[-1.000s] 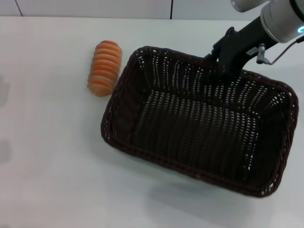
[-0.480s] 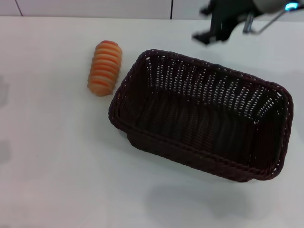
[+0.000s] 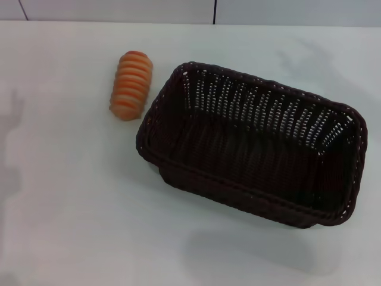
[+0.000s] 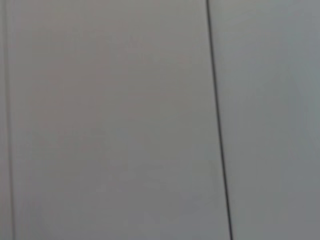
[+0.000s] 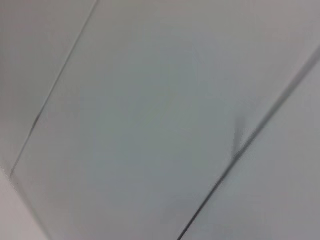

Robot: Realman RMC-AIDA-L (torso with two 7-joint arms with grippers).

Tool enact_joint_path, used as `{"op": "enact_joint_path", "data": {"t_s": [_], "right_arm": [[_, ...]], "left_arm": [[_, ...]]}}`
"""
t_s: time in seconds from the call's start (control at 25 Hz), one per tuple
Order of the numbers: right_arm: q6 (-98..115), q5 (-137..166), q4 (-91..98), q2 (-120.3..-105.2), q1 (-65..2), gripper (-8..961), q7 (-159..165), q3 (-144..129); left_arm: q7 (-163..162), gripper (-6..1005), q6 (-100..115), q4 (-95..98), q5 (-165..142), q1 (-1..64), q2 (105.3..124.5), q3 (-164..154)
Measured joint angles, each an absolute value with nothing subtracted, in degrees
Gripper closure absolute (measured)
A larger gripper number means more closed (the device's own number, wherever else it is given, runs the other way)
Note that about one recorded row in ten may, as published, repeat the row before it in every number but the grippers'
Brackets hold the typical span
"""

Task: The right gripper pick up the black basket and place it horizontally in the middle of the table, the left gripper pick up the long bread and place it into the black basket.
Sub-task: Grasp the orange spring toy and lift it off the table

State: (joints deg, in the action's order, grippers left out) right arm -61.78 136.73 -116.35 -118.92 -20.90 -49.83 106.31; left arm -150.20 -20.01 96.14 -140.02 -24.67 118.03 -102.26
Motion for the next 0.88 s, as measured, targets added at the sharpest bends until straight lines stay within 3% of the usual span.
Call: {"op": "enact_joint_path", "data": {"t_s": [0.04, 0.16, 0.24, 0.44, 0.88], "right_arm": [[-59.8, 129.4, -116.8, -118.81, -16.6, 364, -50.2, 109.0], [-59.0, 122.8, -116.5, -118.90, -13.0, 364, -52.0, 112.2], [-56.9, 110.8, -116.1, -119.16, -6.3, 364, -57.1, 116.3], [-52.5, 92.1, -111.8, -119.57, 2.9, 364, -72.1, 119.4], [-58.4, 78.4, -93.0, -119.76, 4.4, 364, -82.9, 131.0]], "left_arm": [[-150.2, 255, -16.1, 98.5, -140.0, -24.6, 118.09, -101.2], [-150.2, 256, -14.2, 100.3, -140.0, -24.8, 118.11, -100.8], [-150.3, 256, -13.2, 102.7, -140.0, -25.3, 118.12, -100.7], [-150.3, 257, -11.7, 104.8, -140.0, -25.8, 118.12, -100.5], [-150.6, 259, -5.2, 109.2, -139.8, -24.3, 118.27, -99.6]]}}
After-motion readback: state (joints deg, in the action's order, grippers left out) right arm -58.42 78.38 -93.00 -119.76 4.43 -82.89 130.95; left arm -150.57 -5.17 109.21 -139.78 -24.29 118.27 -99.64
